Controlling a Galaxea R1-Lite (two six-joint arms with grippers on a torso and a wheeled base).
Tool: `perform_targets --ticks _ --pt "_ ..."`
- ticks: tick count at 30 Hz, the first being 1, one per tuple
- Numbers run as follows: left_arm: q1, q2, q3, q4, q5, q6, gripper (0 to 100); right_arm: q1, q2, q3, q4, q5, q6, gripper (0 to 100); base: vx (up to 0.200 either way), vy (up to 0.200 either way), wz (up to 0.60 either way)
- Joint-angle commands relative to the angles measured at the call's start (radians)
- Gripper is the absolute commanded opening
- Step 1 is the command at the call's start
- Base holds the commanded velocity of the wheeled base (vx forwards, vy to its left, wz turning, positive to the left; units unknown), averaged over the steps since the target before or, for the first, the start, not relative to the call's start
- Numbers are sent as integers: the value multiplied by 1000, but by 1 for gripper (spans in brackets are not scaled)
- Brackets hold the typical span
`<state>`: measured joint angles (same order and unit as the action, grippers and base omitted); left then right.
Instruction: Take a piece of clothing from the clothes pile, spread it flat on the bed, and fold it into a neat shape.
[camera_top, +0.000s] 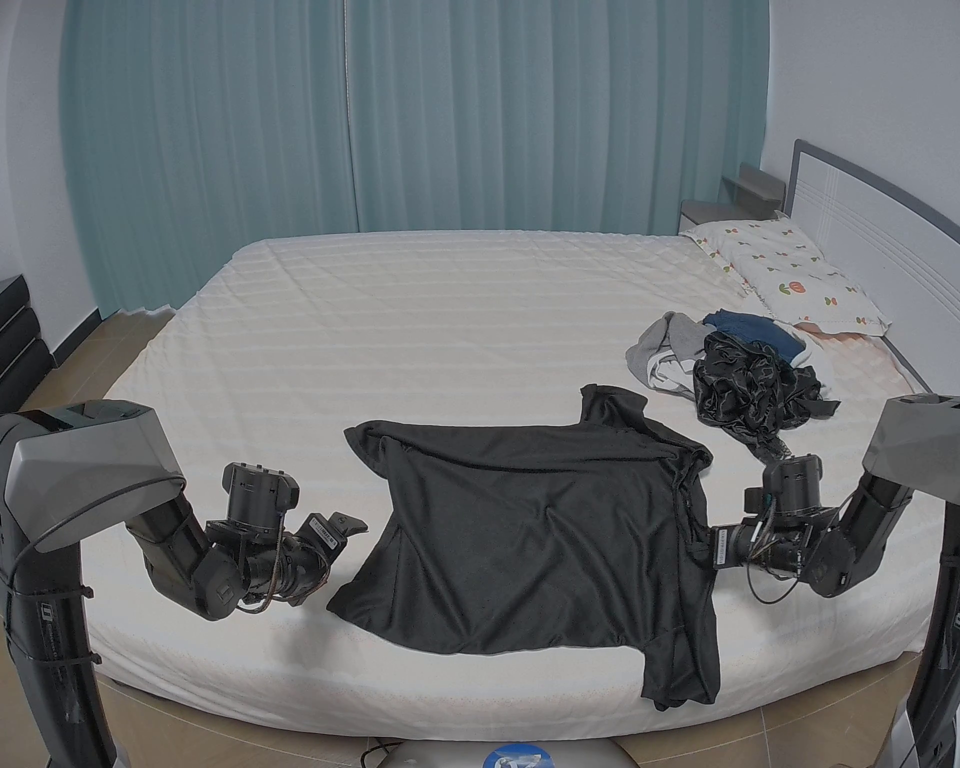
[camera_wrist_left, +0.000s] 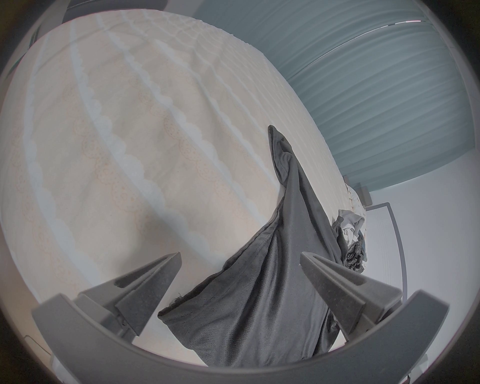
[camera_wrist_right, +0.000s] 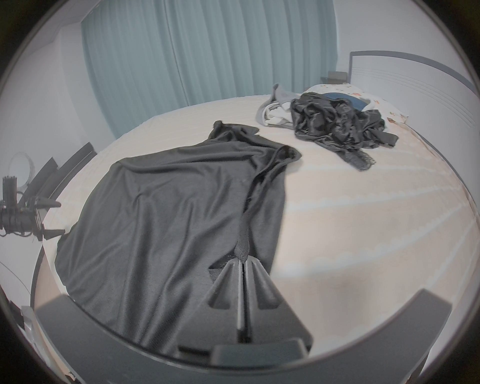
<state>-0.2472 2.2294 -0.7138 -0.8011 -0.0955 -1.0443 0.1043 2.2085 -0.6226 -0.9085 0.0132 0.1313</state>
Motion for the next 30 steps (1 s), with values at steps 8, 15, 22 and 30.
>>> perform_targets --ticks 8,15,22,30 --pt "-3 0 39 2 17 55 100 -213 -10 110 -113 106 7 0 0 0 0" --pt "-30 0 60 5 62 99 100 -262 57 132 -233 122 10 100 0 0 0" --pt "-69 1 51 6 86 101 100 -258 2 155 -294 143 223 100 0 0 0" --pt "-110 18 43 8 108 127 100 -245 -3 274 -395 172 352 100 0 0 0"
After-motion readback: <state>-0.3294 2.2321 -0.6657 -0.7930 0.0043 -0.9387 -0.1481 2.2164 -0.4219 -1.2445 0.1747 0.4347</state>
